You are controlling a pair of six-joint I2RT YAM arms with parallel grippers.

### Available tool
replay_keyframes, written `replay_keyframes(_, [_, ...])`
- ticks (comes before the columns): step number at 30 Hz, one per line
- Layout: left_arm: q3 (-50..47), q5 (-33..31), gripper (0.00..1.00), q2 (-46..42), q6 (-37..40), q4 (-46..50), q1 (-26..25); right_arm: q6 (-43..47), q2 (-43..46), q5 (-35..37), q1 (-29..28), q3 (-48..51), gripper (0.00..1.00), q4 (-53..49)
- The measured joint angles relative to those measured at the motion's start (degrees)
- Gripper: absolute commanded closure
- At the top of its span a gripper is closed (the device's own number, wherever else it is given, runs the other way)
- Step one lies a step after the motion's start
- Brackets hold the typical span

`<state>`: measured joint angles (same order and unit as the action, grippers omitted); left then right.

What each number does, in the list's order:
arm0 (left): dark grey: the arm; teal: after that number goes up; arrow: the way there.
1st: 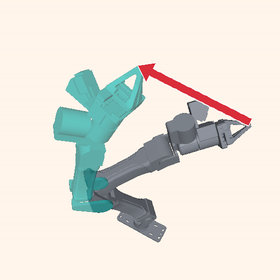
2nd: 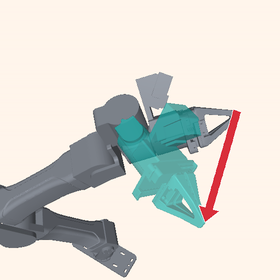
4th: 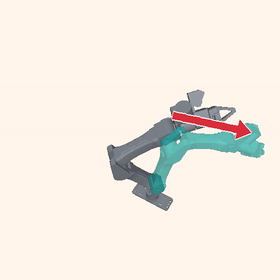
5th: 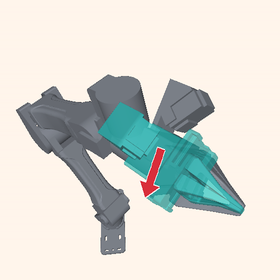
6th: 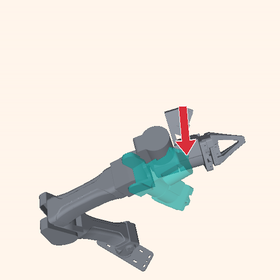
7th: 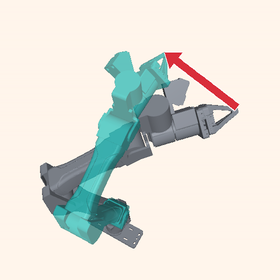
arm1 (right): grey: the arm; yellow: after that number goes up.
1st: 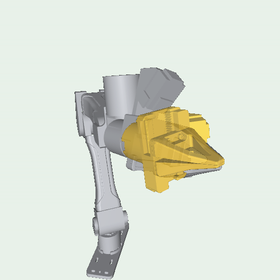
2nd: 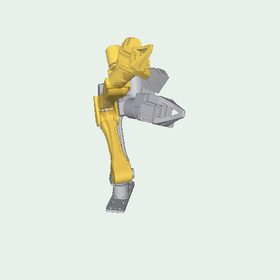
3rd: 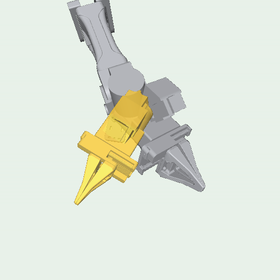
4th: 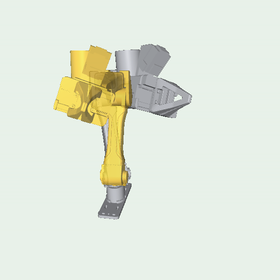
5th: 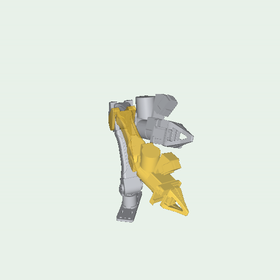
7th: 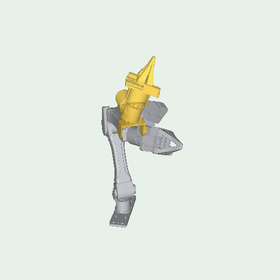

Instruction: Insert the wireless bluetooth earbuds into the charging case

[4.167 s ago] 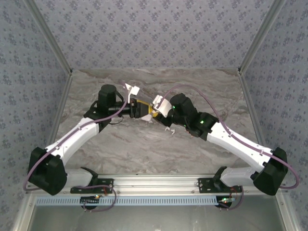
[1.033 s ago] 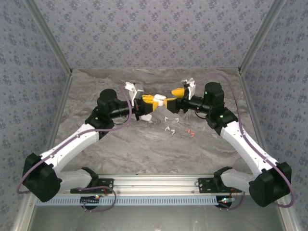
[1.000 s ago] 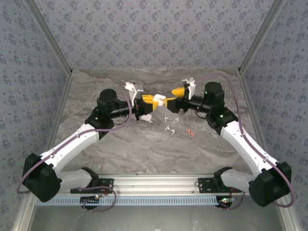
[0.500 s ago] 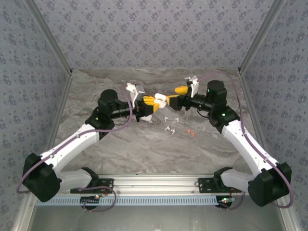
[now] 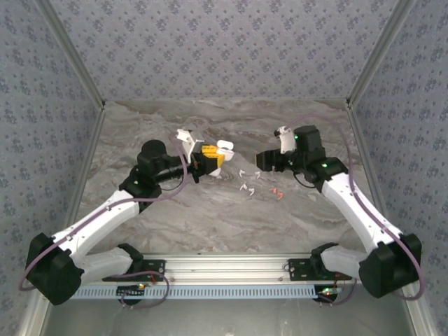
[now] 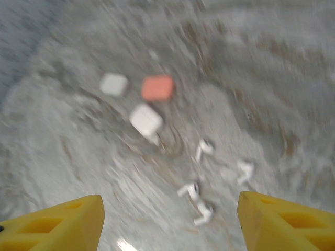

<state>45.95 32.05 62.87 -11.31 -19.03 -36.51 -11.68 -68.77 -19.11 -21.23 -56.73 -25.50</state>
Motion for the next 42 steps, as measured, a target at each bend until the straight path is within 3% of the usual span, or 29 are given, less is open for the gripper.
replay_keyframes(9, [-0.33,0.0,1.0,-0.59,0.39,-0.48,0.0,-3.52,-14.45,9.4,-5.66,-0.07,0.36,-7.61])
replay_keyframes(18, [-0.33,0.0,1.0,-0.57,0.37,-0.48,0.0,-4.0,-24.79,10.93,-7.87,-3.54,0.49,-9.05])
replay_keyframes(42, [-0.33,0.02,1.0,-0.5,0.37,-0.2,-0.04,-3.96,-34.03,9.27,-9.09,-6.75,0.62,-5.68])
